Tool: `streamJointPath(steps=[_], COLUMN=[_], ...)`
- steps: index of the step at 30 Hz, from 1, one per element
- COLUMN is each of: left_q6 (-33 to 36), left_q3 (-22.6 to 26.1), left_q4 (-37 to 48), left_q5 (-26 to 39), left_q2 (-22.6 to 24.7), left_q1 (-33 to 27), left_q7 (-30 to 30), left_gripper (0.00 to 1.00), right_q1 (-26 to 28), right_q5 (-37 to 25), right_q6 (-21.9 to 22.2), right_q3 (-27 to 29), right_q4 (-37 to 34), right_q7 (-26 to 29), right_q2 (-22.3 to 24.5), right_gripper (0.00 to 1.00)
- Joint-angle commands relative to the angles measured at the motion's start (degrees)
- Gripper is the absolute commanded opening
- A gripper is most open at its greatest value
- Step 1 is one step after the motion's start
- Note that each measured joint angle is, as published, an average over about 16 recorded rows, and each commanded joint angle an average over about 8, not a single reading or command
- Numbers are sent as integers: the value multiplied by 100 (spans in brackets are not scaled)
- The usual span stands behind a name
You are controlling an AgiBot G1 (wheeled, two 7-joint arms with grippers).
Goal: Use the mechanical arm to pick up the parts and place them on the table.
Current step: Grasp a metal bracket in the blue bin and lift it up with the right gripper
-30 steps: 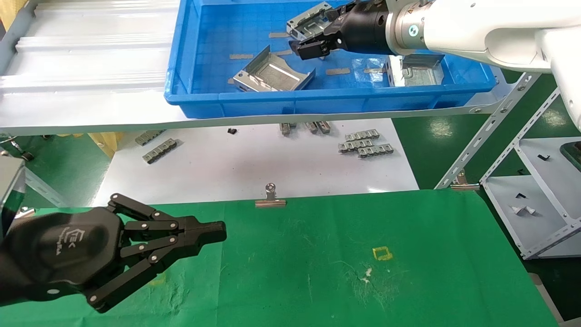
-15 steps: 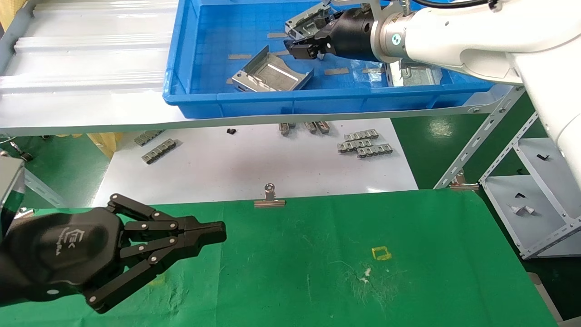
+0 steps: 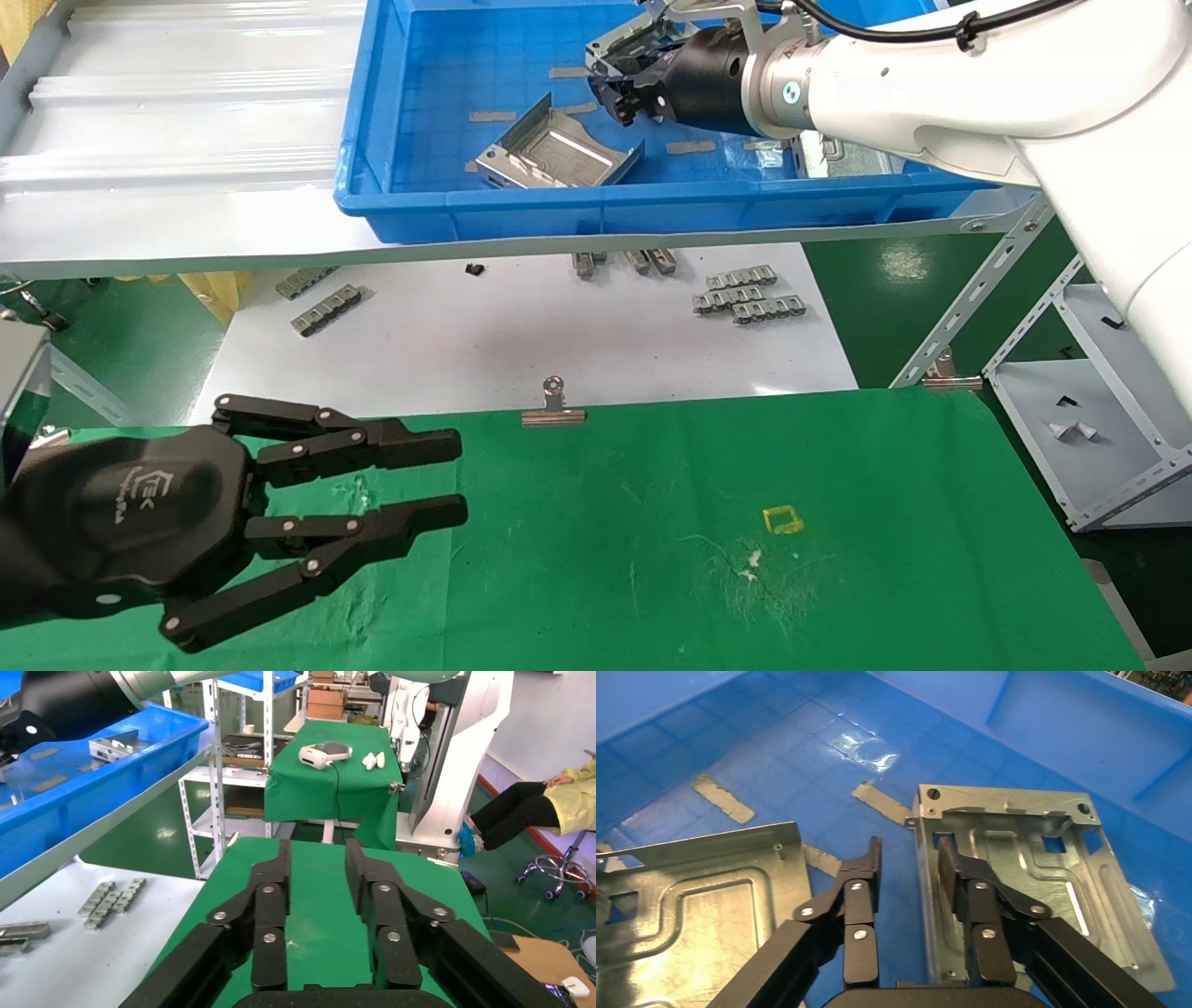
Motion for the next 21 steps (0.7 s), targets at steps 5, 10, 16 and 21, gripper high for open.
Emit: streamJointPath(steps=[5, 10, 16, 21], left_q6=[0, 0, 0, 0], left_q3=[0, 0, 0, 0], left_q4=[0, 0, 0, 0], left_q5=[0, 0, 0, 0], left_q2=[0, 0, 0, 0], left_q1=[0, 0, 0, 0], left_q7=[0, 0, 0, 0], left_gripper=[100, 100, 100, 100], right_q1=[17, 46, 124, 321], right_q5=[96, 161, 376, 672], right_q6=[114, 174, 162, -36], right_q3=[-394, -659, -739, -578], right_q4=[102, 121, 101, 16], right_q7=[206, 271, -6, -582], right_q2=[3, 18, 72, 203], right_gripper=[0, 0, 0, 0])
